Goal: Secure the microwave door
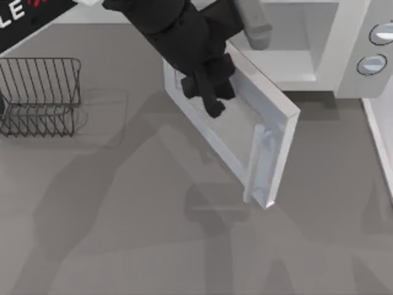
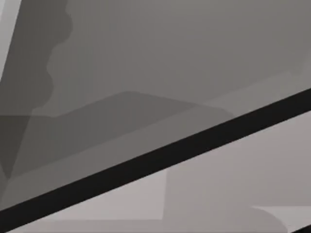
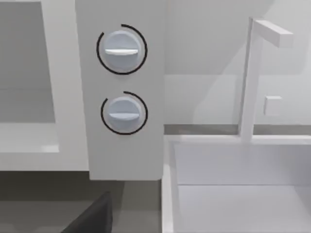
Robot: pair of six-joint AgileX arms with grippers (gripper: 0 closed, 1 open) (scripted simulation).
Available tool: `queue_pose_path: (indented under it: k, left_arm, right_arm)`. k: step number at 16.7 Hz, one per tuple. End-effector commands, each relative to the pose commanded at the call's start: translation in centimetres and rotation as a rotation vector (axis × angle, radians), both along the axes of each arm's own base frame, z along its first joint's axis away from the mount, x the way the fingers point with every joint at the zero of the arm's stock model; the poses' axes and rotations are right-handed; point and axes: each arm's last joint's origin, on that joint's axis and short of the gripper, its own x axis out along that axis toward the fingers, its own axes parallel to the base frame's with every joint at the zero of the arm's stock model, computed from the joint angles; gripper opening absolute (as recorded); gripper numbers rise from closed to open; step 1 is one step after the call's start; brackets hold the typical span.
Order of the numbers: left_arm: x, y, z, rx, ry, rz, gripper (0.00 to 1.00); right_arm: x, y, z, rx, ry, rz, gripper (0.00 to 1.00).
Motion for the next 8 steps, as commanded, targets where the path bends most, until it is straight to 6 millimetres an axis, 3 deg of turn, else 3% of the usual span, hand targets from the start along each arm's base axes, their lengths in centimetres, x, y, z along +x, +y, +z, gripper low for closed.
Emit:
queue_pose_path:
  k: [3, 8]
  left_arm:
    - [-0.04, -1.13, 0.01, 0.000, -0.001, 0.002, 0.00]
    - [-0.03, -1.07, 0.02, -0.001, 0.001, 0.003, 0.00]
  right_arm:
    - [0.00, 0.00, 0.00, 0.000, 0.000, 0.000, 1.00]
    - [0.00, 0.00, 0.00, 0.000, 0.000, 0.000, 1.00]
